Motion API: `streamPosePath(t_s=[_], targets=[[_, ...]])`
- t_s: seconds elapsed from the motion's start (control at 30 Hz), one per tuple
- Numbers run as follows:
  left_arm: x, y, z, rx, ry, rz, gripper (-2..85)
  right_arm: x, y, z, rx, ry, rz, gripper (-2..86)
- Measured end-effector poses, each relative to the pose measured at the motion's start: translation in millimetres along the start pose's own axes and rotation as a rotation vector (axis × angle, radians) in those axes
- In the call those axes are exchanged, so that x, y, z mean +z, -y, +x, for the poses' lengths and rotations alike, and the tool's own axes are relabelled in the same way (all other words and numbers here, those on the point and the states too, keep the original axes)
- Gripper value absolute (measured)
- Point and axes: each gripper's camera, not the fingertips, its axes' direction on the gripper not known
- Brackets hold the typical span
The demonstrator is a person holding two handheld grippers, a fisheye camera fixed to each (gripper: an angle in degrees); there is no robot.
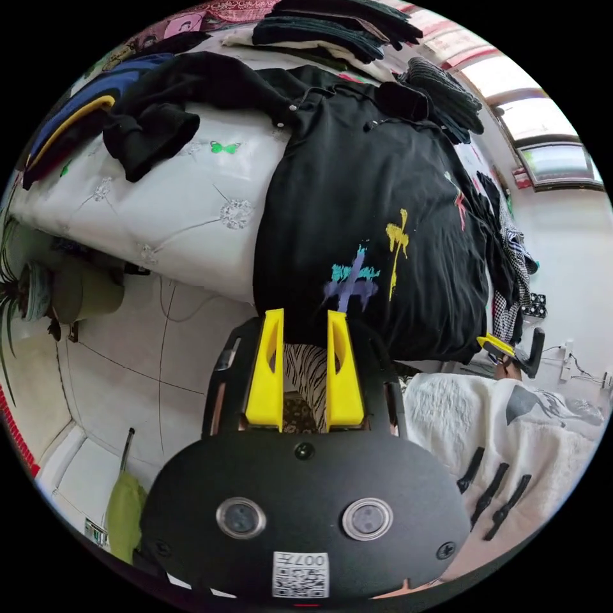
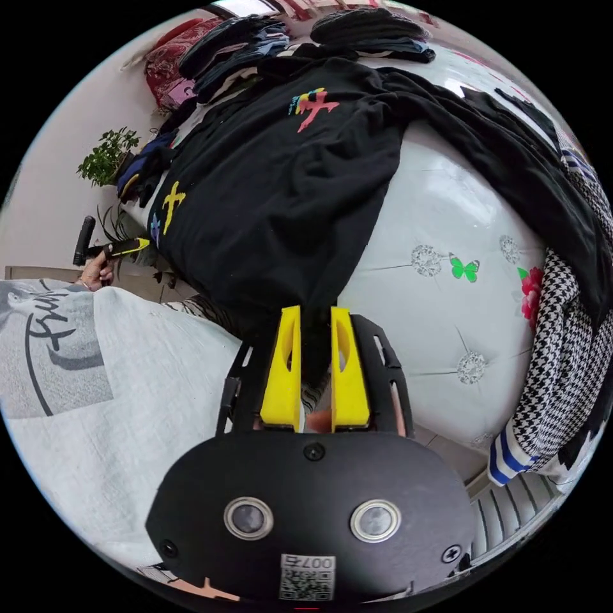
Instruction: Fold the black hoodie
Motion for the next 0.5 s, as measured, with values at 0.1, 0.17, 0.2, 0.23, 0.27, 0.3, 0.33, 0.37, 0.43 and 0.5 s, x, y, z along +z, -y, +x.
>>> streamPosePath(t_s=[0.1,0.17,0.2,0.23,0.27,0.3,0.33,0.37,0.43,0.5], targets=[[5.7,12.3,3.4,0.01,0.012,-0.047,7.9,4.4,-6.7,4.0,-0.021,0.044,-0.054,3.2],[5.7,10.0,-7.5,-0.047,-0.002,-0.07,5.1,0.1,-11.7,12.4,0.012,0.091,-0.044,3.1],[4.0,4.2,-13.2,-0.082,0.043,-0.074,1.3,-8.3,-13.4,20.4,0.045,0.124,-0.019,3.4],[-3.3,-4.4,-15.6,-0.094,0.07,-0.038,0.4,-14.6,-14.1,25.0,0.065,0.131,0.007,3.6],[-12.4,-13.1,-17.4,-0.097,0.036,0.0,-0.1,-32.6,-16.2,36.3,0.108,0.129,0.096,4.1],[-16.9,-16.7,-19.0,-0.107,0.012,0.016,-0.2,-52.4,-18.4,52.1,0.176,0.115,0.202,4.7],[-25.2,-22.5,-22.5,-0.137,-0.027,0.041,-0.2,-62.2,-19.6,62.1,0.217,0.109,0.257,5.1],[-29.2,-24.8,-24.1,-0.154,-0.036,0.051,-0.2,-79.5,-22.8,86.0,0.321,0.112,0.362,5.8],[-45.6,-27.5,-27.9,-0.206,-0.046,0.089,-0.2,-96.4,-29.9,128.8,0.502,0.165,0.509,7.0],[-56.7,-22.9,-28.3,-0.225,-0.057,0.112,-0.2,-99.2,-39.4,183.8,0.714,0.28,0.662,8.2]])
